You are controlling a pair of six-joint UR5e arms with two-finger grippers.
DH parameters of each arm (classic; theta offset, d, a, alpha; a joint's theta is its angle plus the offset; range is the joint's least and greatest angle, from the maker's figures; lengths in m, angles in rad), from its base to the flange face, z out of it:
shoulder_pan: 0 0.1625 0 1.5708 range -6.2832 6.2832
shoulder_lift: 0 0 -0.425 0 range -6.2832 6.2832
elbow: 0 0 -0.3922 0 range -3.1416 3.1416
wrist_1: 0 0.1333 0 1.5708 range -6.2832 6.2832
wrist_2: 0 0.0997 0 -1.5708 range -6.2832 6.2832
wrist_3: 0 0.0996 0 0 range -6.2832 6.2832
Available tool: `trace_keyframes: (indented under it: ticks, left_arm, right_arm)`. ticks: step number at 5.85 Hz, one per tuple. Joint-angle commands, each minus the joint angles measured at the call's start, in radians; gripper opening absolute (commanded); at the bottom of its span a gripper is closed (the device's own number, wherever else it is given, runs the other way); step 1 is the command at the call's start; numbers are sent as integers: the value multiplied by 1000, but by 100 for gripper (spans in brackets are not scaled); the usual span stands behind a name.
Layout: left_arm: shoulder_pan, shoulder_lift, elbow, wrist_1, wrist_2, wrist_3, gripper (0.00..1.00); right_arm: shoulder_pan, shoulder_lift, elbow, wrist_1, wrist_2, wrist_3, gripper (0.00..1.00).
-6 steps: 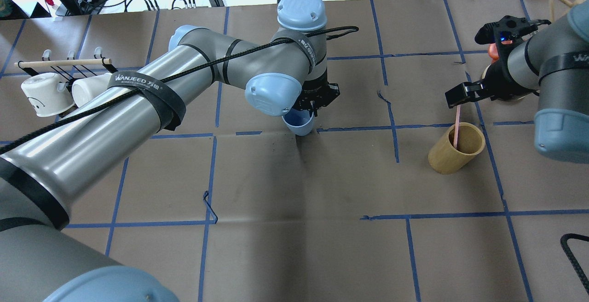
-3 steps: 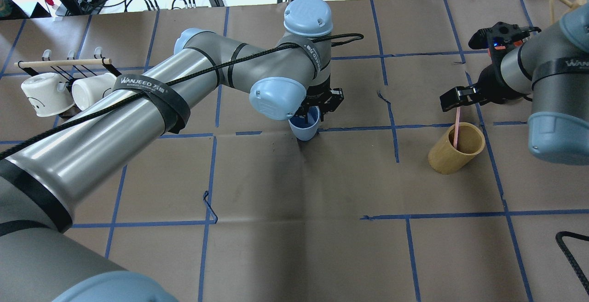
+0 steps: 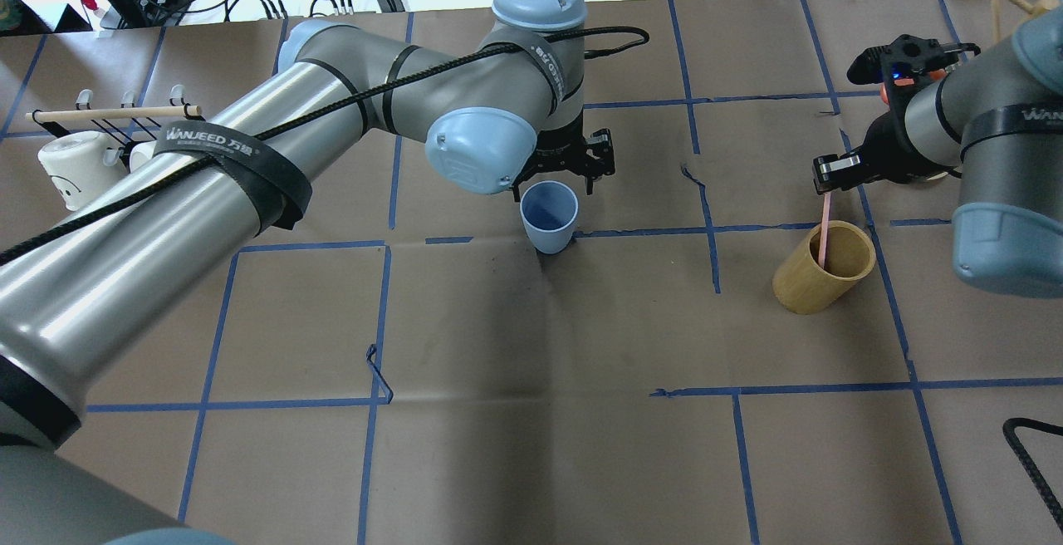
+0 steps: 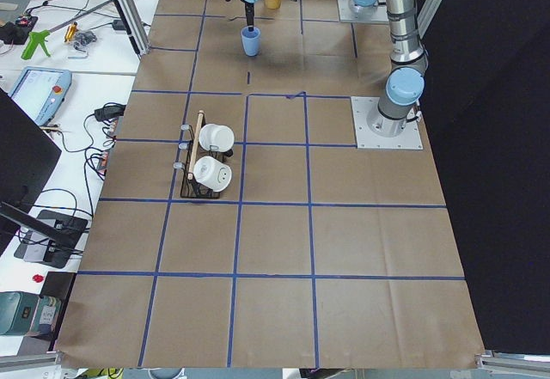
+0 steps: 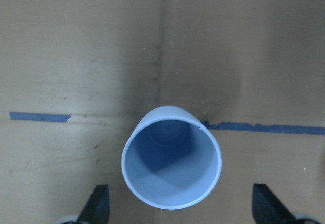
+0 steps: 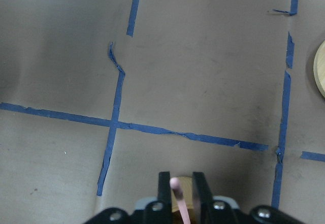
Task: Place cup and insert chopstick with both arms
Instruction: 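Release the blue cup and raise the left gripper while the right gripper lifts the chopstick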
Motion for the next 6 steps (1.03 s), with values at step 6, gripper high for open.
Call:
trace_keyframes:
  ticks: [6]
  left_arm:
    - [341, 347, 28, -350, 8, 455, 98]
  right_arm:
    - [48, -9, -339, 325, -48, 89, 7]
